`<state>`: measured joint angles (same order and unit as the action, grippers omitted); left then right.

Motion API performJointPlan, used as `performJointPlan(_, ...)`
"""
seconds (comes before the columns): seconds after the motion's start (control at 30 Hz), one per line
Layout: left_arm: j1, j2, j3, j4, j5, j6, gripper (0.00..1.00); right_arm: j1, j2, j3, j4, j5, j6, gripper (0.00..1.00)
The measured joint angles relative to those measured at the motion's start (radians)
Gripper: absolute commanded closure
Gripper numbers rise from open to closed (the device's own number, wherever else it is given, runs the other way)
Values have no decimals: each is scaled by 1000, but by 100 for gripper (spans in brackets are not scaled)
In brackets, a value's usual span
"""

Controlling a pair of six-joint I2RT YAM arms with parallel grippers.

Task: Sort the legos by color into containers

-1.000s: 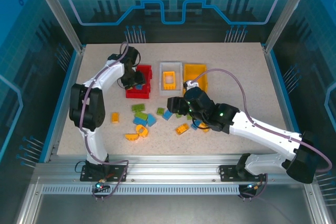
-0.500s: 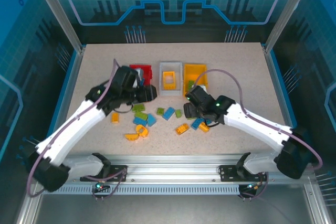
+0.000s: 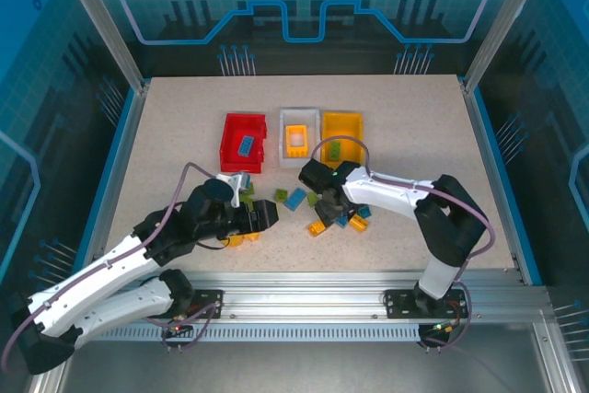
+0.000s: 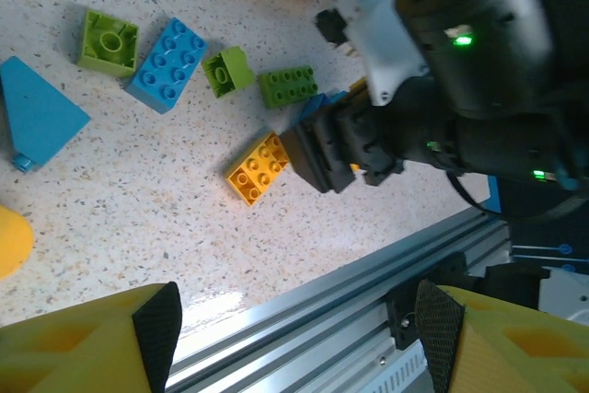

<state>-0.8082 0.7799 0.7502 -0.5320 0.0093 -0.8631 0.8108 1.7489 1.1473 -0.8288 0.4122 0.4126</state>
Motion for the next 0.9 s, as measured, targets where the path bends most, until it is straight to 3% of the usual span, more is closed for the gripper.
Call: performJointPlan(0.9, -1, -9, 0, 22, 0, -3, 28, -95, 142, 90, 17, -58, -77, 21)
